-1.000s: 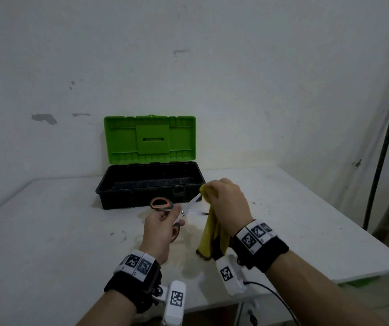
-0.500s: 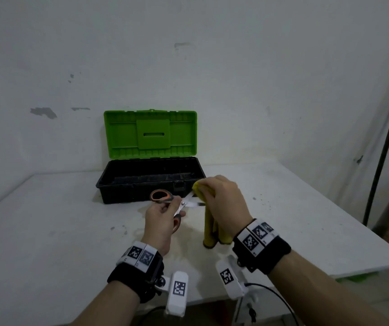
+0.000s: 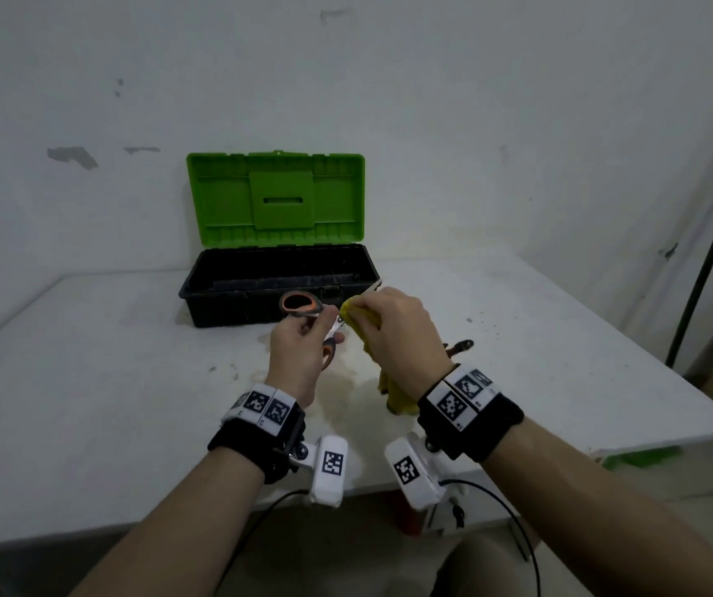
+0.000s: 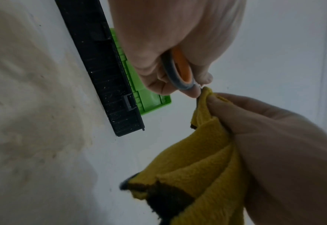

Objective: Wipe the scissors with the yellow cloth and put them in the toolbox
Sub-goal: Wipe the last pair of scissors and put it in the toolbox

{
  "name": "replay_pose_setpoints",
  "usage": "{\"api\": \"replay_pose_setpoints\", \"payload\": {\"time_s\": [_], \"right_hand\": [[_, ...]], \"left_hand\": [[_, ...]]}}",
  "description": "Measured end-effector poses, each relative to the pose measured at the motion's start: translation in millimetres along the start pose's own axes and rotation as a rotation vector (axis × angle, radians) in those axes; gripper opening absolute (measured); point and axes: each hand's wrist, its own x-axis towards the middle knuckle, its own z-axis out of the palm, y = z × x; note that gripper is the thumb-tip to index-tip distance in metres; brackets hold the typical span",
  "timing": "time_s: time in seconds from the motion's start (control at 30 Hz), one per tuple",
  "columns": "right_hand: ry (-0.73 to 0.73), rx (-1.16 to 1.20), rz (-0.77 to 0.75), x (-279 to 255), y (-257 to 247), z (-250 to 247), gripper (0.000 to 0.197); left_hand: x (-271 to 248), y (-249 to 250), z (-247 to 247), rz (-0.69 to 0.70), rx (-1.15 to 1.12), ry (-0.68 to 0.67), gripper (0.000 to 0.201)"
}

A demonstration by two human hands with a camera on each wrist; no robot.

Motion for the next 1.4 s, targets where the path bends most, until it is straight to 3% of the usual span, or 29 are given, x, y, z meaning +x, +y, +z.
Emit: {"api": "replay_pose_setpoints", "payload": {"time_s": [0.2,0.4,0.6,0.77,0.97,1.13,1.3,1.4], "right_hand": [[0.112,-0.02,0.119,17,24,-11,0.017],[-0.016,0.004,-0.041,-6,7,1,0.014],[0.098,-0.018,0.094,15,26,-17,0.017],[-0.041,0.002,-0.067,-5,2,-3,0.018],[0.053,-0.067,0.098,17,25,-15,0.018],[-0.085,-0.072,-0.049,-2,4,-1,0.02],[0.006,-0.099,0.138,18,29,-15,0.021],[0.056,-0.043,0.141,20,30,-23,0.019]], "left_hand": [[0,-3,-2,-0.013,-0.039,0.017,0.01],[-1,0,3,-0.007,-0.039,-0.003,0.013],[-1,-5,0,-0.015,-0.039,0.025,0.011],[-3,-3,4,-0.013,-0.032,-0.02,0.014],[-2,-5,-1,-0.004,0.002,0.01,0.009],[-2,-3,1,0.024,0.046,-0.03,0.01],[-1,-8,-5,-0.015,0.029,-0.004,0.011],[1,-13,-5,-0.099,-0.047,0.008,0.02]]}}
